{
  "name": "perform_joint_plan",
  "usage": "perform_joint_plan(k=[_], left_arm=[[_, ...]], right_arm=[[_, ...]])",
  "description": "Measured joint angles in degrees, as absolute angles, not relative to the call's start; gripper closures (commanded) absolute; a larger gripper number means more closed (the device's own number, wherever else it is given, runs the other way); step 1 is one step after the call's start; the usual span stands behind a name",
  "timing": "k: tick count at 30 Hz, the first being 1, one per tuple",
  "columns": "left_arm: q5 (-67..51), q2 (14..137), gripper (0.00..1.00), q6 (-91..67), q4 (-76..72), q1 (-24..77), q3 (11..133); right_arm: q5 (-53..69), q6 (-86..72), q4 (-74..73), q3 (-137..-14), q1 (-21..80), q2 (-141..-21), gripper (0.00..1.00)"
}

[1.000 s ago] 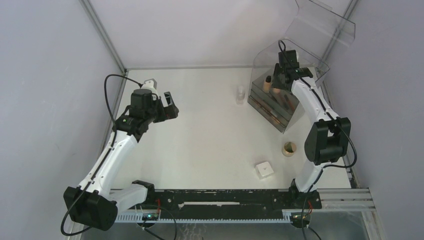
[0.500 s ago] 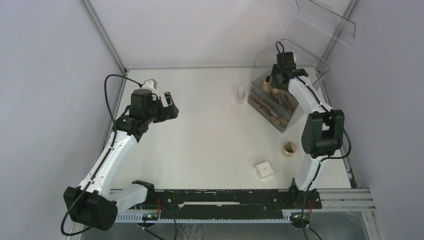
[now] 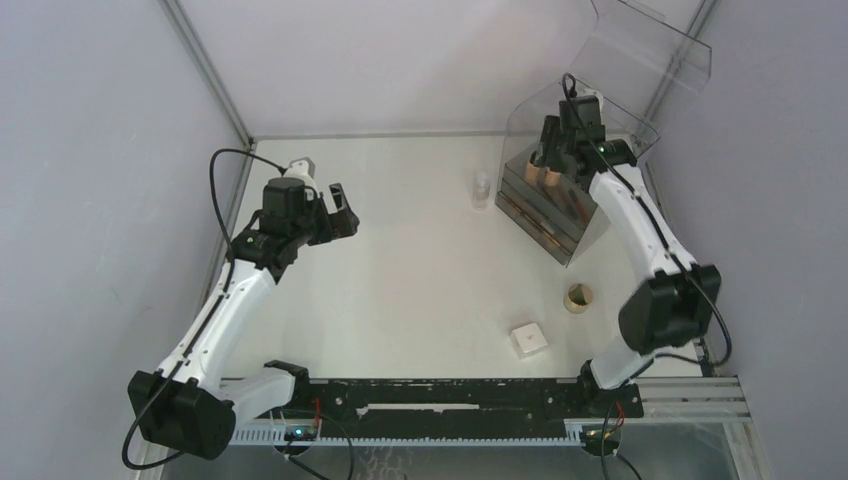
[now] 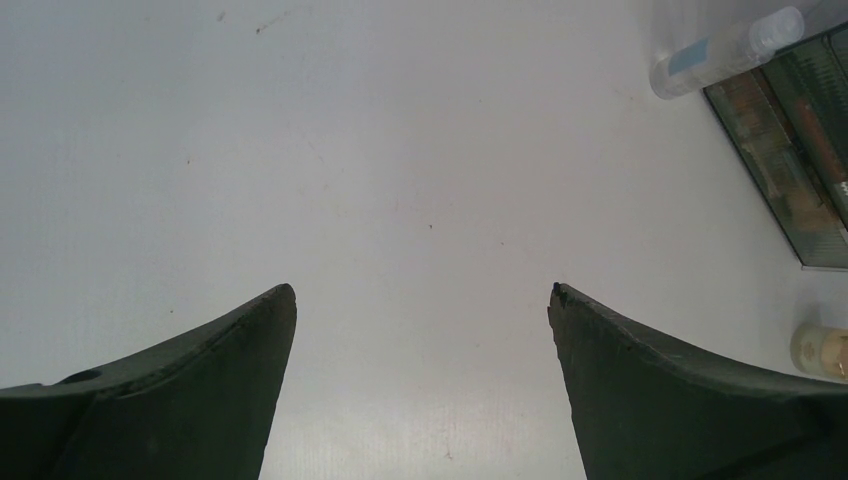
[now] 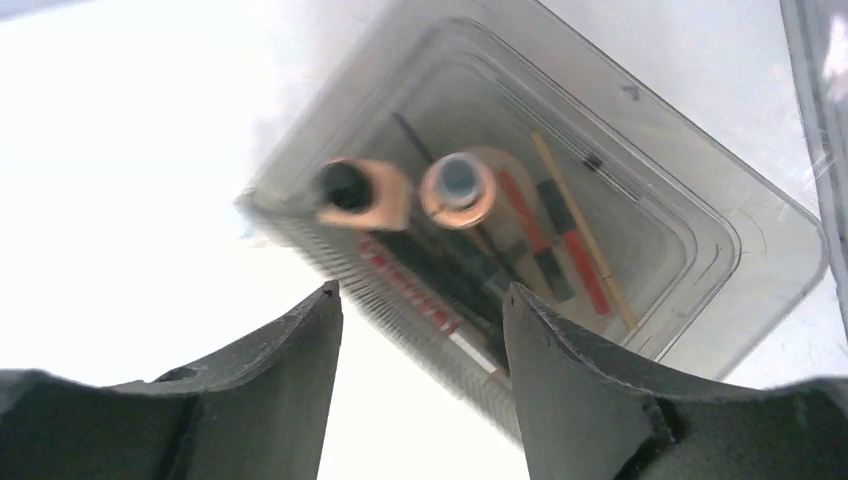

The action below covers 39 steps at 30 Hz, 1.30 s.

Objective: Organize the makeup
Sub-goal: Place the makeup in the storage box, then pick up the makeup from the center of the board.

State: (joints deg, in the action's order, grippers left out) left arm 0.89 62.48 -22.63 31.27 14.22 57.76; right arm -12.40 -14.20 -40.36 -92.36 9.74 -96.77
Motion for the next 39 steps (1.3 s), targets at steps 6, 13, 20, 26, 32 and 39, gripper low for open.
perform_joint_plan(k=[6,13,20,26,32,39], left_arm=[[0.73,62.89,0.00,-23.09,30.83,14.22,57.76],[0.67,62.98,0.00,-22.92,30.48,14.22,57.76],[0.62,63.90,0.00,-22.90,29.71,14.22,57.71],[-0.05,64.47,0.00,-22.92,28.82,14.22,56.93],[-0.30,64.73,0.00,-22.96,28.23,14.22,56.58],[-0.78,65.06,0.00,-23.00,27.97,14.22,55.46]], right_arm=[[-14.85,-14.46,-38.96,-88.55,23.16,-79.70,0.28],[-13.28,-17.37,-44.53,-72.73,33.45,-68.47,0.20],[-10.98,-27.75,-53.39,-51.31,37.82,-61.45,0.01],[-10.44,-35.57,-55.88,-46.83,43.05,-60.73,0.00],[-9.93,-40.38,-56.01,-46.04,43.86,-66.63,0.00],[-8.03,-42.61,-55.44,-42.00,43.68,-70.78,0.08]])
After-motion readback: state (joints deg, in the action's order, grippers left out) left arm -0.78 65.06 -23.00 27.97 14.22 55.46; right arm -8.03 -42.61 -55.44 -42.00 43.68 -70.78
